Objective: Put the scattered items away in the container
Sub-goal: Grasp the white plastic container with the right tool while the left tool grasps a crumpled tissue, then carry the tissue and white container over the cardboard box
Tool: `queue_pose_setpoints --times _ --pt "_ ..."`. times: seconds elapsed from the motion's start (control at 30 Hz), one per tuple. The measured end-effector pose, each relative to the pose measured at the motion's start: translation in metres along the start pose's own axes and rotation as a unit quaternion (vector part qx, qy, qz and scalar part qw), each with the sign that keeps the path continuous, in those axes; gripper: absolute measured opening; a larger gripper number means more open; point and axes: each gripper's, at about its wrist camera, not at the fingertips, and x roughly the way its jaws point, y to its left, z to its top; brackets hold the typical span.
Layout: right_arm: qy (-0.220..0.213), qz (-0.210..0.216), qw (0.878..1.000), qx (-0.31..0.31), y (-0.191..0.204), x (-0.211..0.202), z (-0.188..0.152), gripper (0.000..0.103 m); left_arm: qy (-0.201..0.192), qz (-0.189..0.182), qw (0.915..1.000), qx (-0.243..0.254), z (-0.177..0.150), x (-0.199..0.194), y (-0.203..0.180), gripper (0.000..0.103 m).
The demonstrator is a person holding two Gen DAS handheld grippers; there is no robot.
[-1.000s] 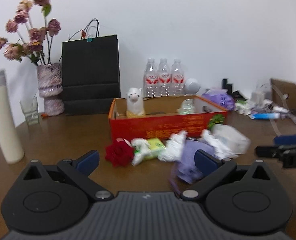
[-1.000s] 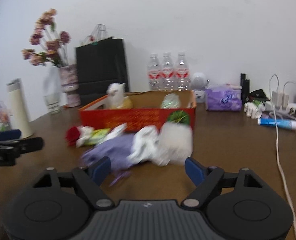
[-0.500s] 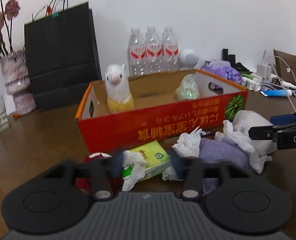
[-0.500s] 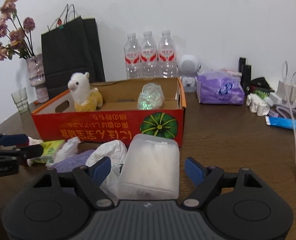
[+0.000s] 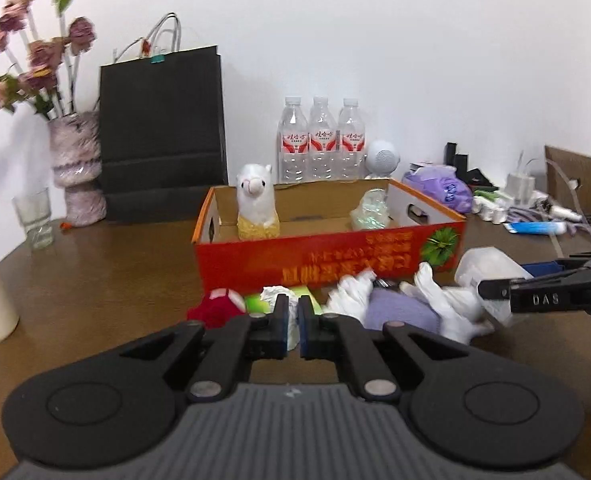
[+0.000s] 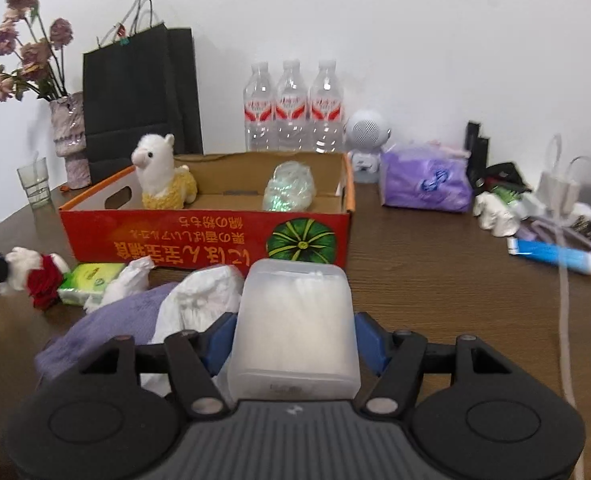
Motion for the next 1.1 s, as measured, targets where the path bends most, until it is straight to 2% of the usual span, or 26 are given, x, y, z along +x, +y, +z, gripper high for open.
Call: queue_pose_setpoints --times 0.17,0.33,0.47,0.5,0.6,0.73,0.87,0.93,0.97,1.0,1.03,1.1 --pt "0.001 -0.013 0.999 -0.042 0.010 -0.061 -0.028 0.064 0.058 -0.008 0.9982 -0.012 -0.041 -0.038 -0.016 0.005" --pt "0.025 -0.006 0.998 -0.058 0.025 -0.103 -0.064 0.064 0.080 -0.028 0.9964 -0.006 -0.069 -0.066 -0.035 0.006" --pt "0.034 0.005 0.998 -0.055 0.034 -0.125 -0.085 0.064 0.083 -0.031 0.9958 0.022 -0.081 -0.075 -0.047 0.008" --pt "0.037 0.007 0.998 -0.055 0.036 -0.127 -0.088 0.064 0.083 -0.028 0.9959 0.024 -0.081 -0.076 -0.049 0.015" --pt "0.037 0.000 0.998 -0.054 0.039 -0.129 -0.093 0.064 0.080 -0.032 0.9960 0.024 -0.080 -0.076 -0.049 0.054" --pt "0.035 -0.006 0.998 -0.052 0.042 -0.127 -0.093 0.064 0.080 -0.026 0.9959 0.031 -0.074 -0.067 -0.049 0.059" --pt "0.042 -0.008 0.998 -0.050 0.042 -0.121 -0.092 0.066 0.107 -0.006 0.9942 0.010 -0.068 -0.046 -0.043 0.060" --pt "0.043 -0.012 0.998 -0.050 0.041 -0.118 -0.092 0.072 0.116 -0.003 0.9932 -0.005 -0.067 -0.038 -0.038 0.057" --pt "0.043 -0.014 0.998 -0.048 0.040 -0.116 -0.092 0.073 0.117 -0.004 0.9931 -0.011 -0.067 -0.035 -0.036 0.051" --pt "0.043 -0.012 0.998 -0.046 0.039 -0.115 -0.092 0.073 0.117 -0.007 0.9930 -0.019 -0.067 -0.032 -0.033 0.033" --pt "0.044 -0.010 0.998 -0.043 0.038 -0.114 -0.092 0.071 0.113 -0.007 0.9933 -0.024 -0.067 -0.031 -0.032 0.020" --pt "0.050 -0.006 0.998 -0.040 0.037 -0.108 -0.093 0.065 0.110 -0.013 0.9933 -0.032 -0.065 -0.029 -0.028 0.019"
